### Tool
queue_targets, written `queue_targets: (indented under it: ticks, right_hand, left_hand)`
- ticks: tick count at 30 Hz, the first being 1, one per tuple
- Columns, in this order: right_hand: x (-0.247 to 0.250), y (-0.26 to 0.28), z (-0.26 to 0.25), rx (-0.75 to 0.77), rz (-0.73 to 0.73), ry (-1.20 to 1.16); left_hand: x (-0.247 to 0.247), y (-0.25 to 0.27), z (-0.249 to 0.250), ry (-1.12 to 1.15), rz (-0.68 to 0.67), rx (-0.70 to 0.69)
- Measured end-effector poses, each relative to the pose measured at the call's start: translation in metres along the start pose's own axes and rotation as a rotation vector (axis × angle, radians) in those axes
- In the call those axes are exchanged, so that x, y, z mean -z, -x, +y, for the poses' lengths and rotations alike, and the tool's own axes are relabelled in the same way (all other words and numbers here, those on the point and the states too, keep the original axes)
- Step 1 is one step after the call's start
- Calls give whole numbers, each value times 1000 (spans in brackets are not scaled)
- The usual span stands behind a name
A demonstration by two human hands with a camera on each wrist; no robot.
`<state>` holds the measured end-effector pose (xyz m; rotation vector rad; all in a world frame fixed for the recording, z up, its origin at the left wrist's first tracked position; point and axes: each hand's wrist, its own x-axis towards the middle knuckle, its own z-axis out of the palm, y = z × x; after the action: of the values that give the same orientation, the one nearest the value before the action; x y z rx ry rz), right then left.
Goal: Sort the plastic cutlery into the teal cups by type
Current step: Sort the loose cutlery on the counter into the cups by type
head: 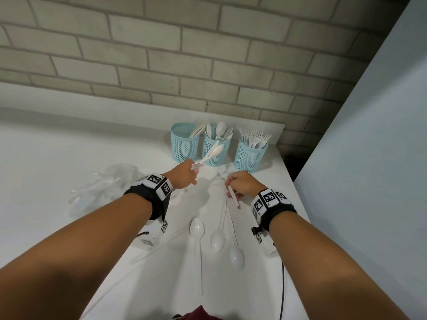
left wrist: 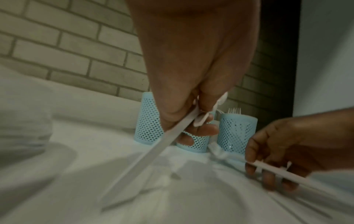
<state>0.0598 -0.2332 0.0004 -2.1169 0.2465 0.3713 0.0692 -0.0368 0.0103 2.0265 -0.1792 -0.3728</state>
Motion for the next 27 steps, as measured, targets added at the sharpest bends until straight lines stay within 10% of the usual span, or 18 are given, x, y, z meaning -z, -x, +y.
queue_targets:
  ticks: [11, 27]
  right_hand:
    - [-2, -6, -8, 50, 44, -454]
    - [-21, -11, -54, 73, -38, -849]
  left_hand:
    - [-4, 5, 5, 581, -65, 121]
    - [-9, 13, -3, 672, -130, 134]
